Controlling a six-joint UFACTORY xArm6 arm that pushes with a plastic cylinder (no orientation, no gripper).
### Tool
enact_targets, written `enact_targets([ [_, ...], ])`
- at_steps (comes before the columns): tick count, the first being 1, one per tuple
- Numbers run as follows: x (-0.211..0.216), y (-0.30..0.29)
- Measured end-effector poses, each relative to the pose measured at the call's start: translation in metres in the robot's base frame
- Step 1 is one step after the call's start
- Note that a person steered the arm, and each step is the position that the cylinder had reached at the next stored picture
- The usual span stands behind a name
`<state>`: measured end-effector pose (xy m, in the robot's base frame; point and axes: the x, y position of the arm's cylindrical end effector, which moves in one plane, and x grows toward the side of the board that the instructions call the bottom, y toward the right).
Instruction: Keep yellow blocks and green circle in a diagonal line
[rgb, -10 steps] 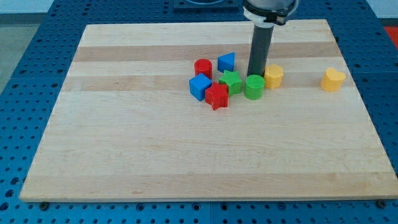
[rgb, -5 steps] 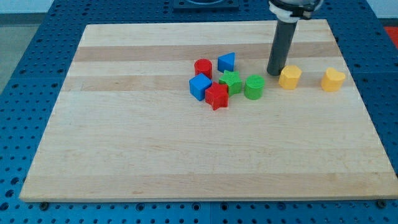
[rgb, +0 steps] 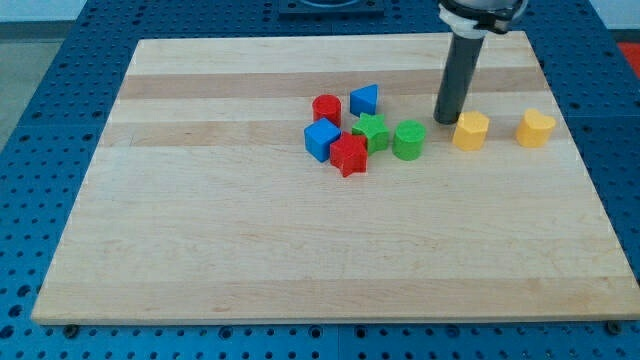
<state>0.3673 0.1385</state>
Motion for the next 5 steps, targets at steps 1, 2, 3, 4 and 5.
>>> enact_targets([
  [1, 0.000, -0.028],
  [2, 0.002, -0.031],
  [3, 0.012, -0.031],
  [4, 0.029, -0.027],
  [5, 0.031, -0.027],
])
